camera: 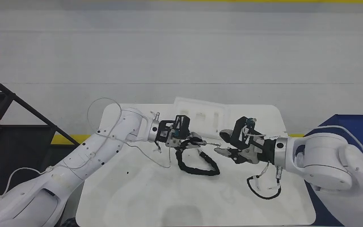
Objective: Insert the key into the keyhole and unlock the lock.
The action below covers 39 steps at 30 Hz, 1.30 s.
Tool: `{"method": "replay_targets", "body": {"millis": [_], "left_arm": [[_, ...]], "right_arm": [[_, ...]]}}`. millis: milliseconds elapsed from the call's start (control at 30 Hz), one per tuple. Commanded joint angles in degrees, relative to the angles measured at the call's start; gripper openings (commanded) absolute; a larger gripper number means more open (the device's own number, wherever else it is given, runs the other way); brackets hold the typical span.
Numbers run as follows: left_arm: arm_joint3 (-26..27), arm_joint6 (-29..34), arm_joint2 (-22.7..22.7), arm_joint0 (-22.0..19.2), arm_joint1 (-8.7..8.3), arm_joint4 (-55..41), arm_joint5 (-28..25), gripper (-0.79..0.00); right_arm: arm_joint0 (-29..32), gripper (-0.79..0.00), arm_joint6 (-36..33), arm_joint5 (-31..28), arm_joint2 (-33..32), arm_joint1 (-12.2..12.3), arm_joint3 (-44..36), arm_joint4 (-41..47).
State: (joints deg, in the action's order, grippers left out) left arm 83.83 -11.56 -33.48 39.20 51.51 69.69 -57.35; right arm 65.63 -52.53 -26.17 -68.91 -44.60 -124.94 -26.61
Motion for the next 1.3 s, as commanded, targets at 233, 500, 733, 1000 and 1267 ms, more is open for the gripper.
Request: {"method": "replay_targets", "body": {"millis": [233,500,733,1000,1267], "left_arm": [[-1.7,14.7,-1.7,2.3,-0.65,-0.5,2.2,-0.785],[-4.8,26.5,0.8,2.8,1.00,-4.1,4.0,-0.785],[-9.4,27.9,3.7,1.9,3.48,-5.8,3.1,-0.034],[-14.0,26.5,4.5,-0.4,5.72,-5.9,2.2,0.000],[-12.7,24.0,-0.9,-6.8,5.08,-5.0,-0.6,0.000]], "right_arm": [[0.1,0.000,2.1,-1.4,0.2,-0.2,2.3,1.2],[-1.0,0.000,4.7,-3.2,2.0,-0.8,5.4,2.1],[-1.1,0.000,6.6,-4.6,2.2,-1.1,7.5,2.9],[-1.6,0.000,8.7,-6.7,2.0,-1.3,10.2,3.6],[-7.8,0.000,12.4,-15.2,2.5,-2.2,20.0,6.5]]}}
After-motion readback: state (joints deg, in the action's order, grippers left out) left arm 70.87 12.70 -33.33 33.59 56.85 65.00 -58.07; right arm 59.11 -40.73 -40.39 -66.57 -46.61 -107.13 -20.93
